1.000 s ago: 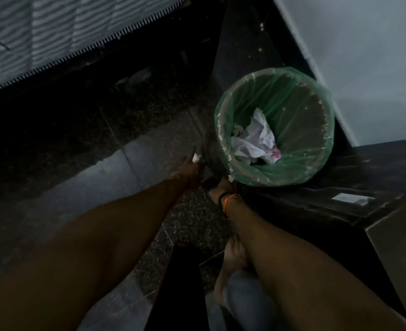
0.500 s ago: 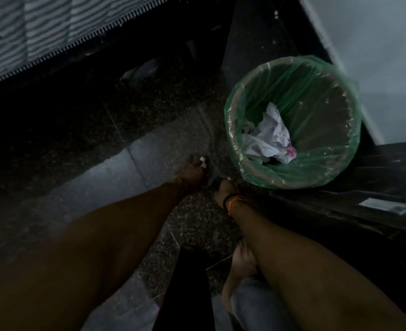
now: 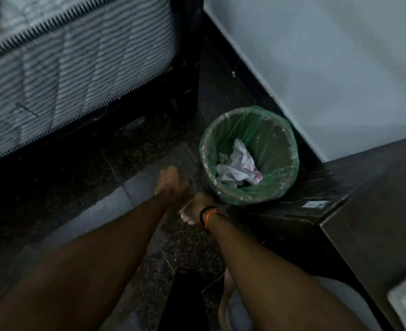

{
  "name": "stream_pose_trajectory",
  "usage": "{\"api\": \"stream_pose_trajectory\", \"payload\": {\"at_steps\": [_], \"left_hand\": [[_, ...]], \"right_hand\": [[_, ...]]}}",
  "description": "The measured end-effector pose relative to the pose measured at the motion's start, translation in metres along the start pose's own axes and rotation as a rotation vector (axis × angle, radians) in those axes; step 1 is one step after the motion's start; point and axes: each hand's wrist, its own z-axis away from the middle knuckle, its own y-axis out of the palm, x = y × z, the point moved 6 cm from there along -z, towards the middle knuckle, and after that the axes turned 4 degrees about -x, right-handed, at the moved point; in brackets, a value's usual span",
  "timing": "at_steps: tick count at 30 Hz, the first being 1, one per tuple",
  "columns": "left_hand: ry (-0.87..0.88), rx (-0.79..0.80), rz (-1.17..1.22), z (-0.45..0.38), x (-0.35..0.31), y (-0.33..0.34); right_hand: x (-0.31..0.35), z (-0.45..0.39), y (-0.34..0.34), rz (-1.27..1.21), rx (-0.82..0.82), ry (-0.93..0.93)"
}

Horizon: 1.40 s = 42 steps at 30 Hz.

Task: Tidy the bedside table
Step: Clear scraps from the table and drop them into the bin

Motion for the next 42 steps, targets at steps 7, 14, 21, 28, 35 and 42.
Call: {"api": "stream_pose_trajectory", "payload": {"at_steps": [7,14,21,28,35,42], "left_hand": [[0.311,-0.157,0.187,0.030,-0.091,-0.082],[0.316,-0.112,0.285,0.050,-0.153,-0.086],[0.302,0.049,0.229,0.070,-0.164,-0.069],[0.338,0.075,-0.019,0.104,-0.199,-0.087],[0.655,0.031,-0.156,0.185,-0.274,-0.099],[0.872,0.162,-0.224,0.287,-0.332,-0.072]], "right_hand": [[0.027,0.071,-0.096,-0.184,-0.338,-0.160],[0.023,0.136,-0.185,-0.288,-0.774,-0.126],[0.012,0.170,-0.192,-0.241,-0.768,-0.159],[-0.006,0.216,-0.211,-0.175,-0.853,-0.142],[-0.028,0.296,-0.241,-0.116,-1.021,-0.248],[-0.112,0.385,-0.265,-0.119,-1.134,-0.206]]}}
